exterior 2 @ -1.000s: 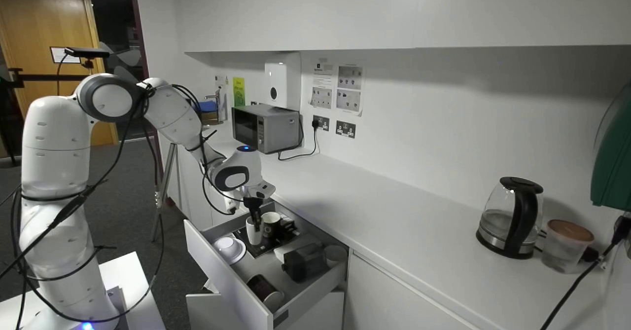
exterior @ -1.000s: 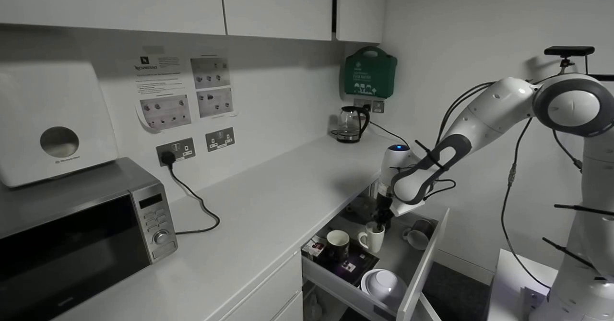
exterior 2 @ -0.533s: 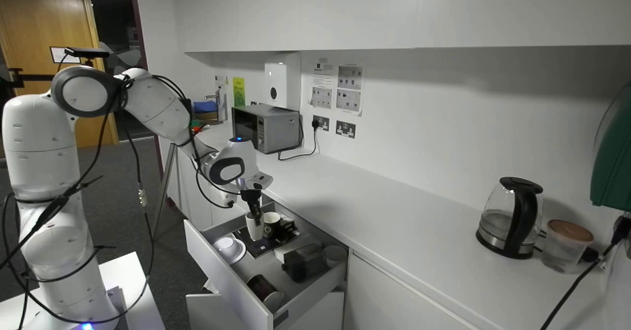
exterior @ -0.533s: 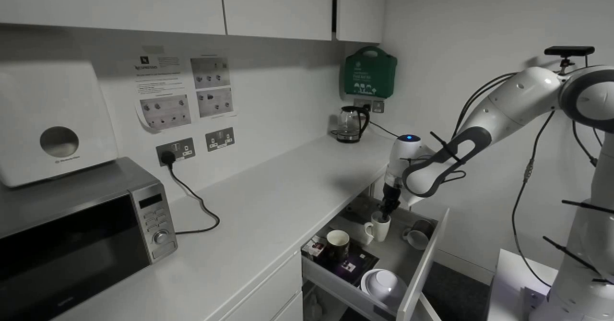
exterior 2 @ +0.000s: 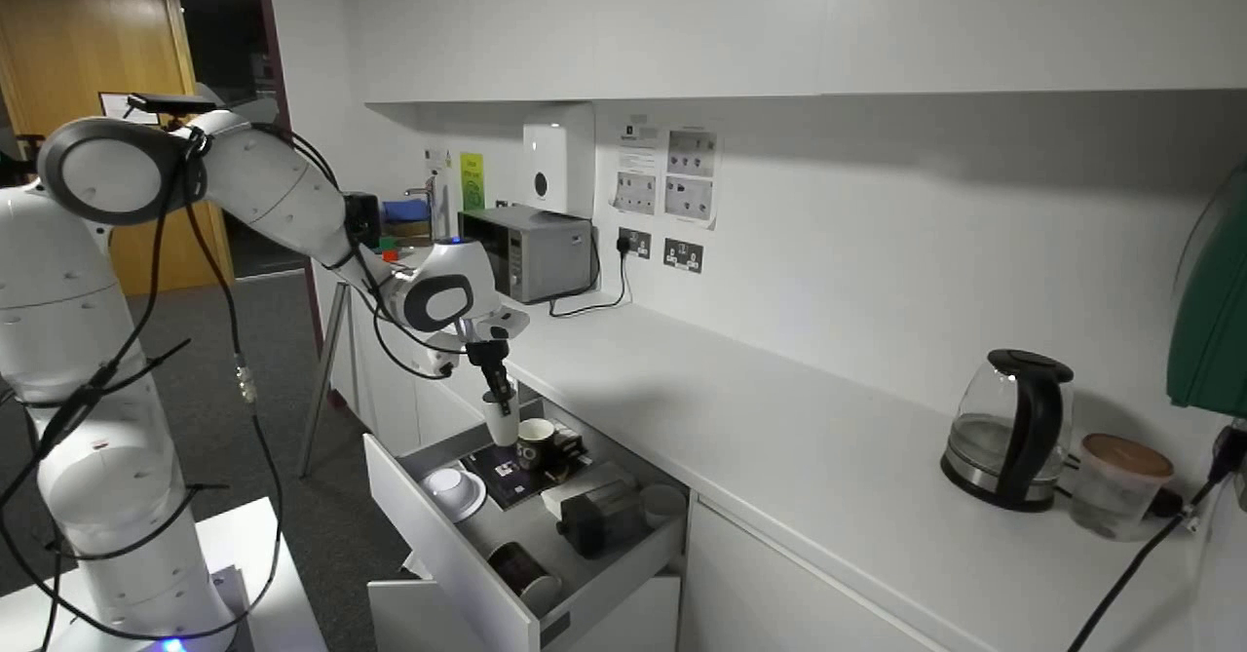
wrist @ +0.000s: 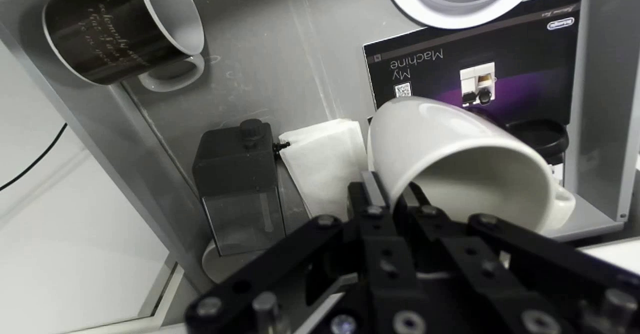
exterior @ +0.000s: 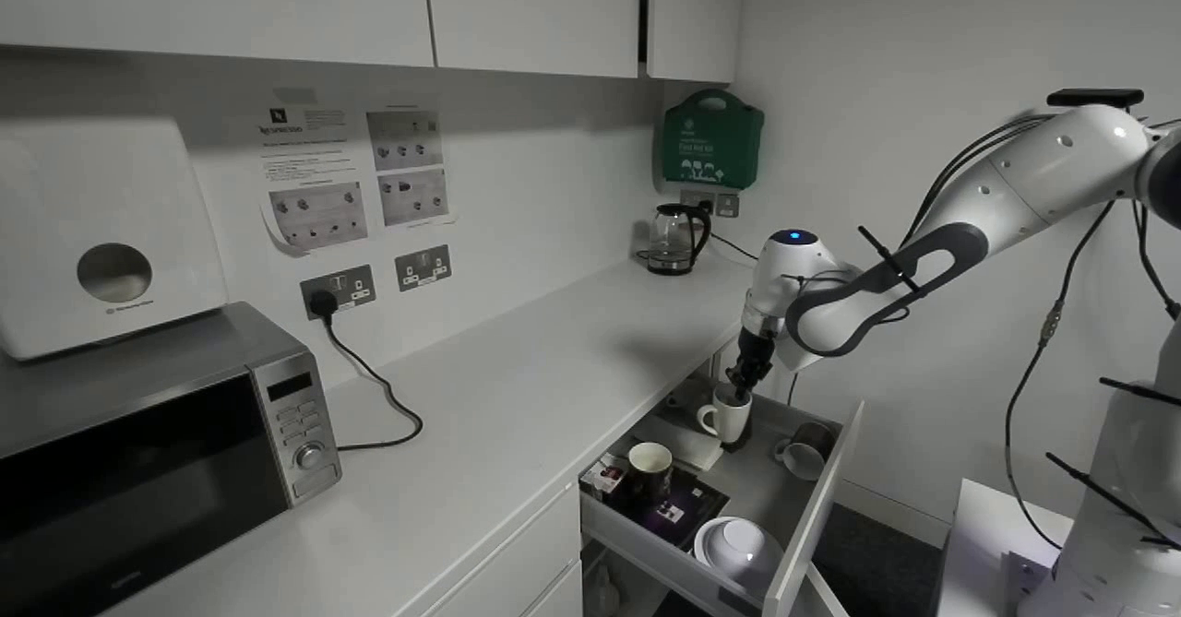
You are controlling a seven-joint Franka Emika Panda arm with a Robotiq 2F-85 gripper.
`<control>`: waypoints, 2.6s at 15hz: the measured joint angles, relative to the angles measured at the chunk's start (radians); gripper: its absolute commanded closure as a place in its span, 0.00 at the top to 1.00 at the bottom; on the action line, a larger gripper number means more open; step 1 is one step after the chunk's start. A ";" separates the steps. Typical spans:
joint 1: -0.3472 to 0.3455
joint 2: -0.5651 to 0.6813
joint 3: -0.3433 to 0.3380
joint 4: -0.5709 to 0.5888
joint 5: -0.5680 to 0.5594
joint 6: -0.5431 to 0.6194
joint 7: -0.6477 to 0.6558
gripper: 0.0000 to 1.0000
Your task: Remove the white and mug and the black mugs from the drawer, push the drawer closed, close the open bottom cabinet
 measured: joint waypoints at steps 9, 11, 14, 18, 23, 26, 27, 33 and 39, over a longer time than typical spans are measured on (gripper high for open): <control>0.000 -0.060 0.078 0.096 -0.012 -0.111 0.043 0.02; 0.000 -0.054 0.085 0.134 -0.012 -0.134 0.043 0.02; 0.000 -0.031 0.087 0.191 -0.012 -0.142 0.043 0.02; 0.000 0.019 0.087 0.265 -0.012 -0.142 0.042 0.02; 0.003 0.080 0.087 0.359 -0.012 -0.158 0.042 0.02; 0.011 0.120 0.088 0.423 -0.012 -0.212 0.042 0.08; 0.014 0.131 0.088 0.438 -0.012 -0.225 0.042 0.08; 0.016 0.146 0.088 0.454 -0.012 -0.229 0.042 0.08; 0.016 0.146 0.088 0.454 -0.012 -0.229 0.042 0.08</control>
